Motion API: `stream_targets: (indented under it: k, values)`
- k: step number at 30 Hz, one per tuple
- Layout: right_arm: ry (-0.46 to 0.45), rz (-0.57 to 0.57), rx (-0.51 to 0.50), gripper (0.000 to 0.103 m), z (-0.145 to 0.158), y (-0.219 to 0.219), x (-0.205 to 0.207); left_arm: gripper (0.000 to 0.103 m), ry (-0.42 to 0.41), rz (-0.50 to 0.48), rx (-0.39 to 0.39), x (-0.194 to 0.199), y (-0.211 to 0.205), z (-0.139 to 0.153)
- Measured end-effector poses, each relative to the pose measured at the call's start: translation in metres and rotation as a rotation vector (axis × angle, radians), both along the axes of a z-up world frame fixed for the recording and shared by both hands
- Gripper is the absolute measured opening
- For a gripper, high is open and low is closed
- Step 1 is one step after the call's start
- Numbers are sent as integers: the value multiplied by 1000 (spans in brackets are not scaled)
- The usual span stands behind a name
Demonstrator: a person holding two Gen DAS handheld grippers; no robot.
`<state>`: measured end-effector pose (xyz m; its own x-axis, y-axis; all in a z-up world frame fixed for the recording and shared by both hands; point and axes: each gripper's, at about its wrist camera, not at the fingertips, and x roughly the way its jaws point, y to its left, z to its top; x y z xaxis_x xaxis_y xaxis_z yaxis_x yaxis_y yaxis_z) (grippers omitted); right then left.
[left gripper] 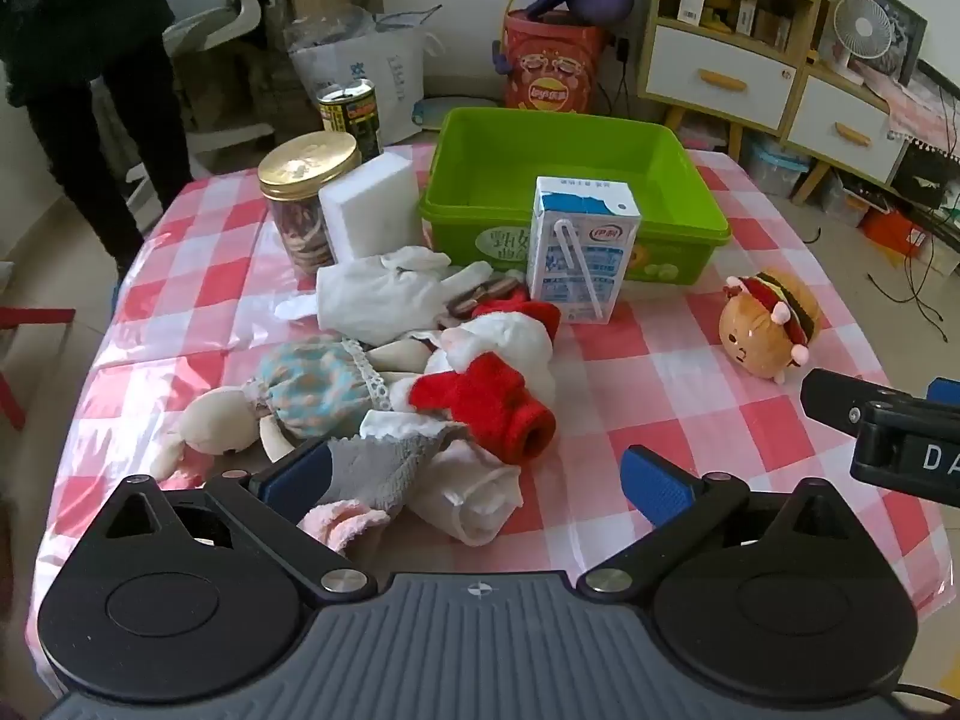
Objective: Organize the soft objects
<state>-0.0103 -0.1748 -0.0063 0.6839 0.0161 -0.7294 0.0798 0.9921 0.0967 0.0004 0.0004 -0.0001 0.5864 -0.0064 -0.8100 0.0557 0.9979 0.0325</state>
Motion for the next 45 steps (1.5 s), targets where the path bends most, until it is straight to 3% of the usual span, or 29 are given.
stream_targets:
  k: [7, 14, 16, 45]
  values:
    - [7, -6, 1, 80, 9, -2, 2, 98, 20, -3, -9, 1, 5, -2]
    - [17, 2, -1, 81, -15, 7, 0, 98, 23, -5, 4, 0, 3, -5]
    - [36, 7, -3, 80, -4, 5, 4, 98, 23, -5, 3, 0, 3, -5]
    - [56, 10, 8, 81, -10, 6, 5, 98, 48, -20, -2, 3, 3, -12]
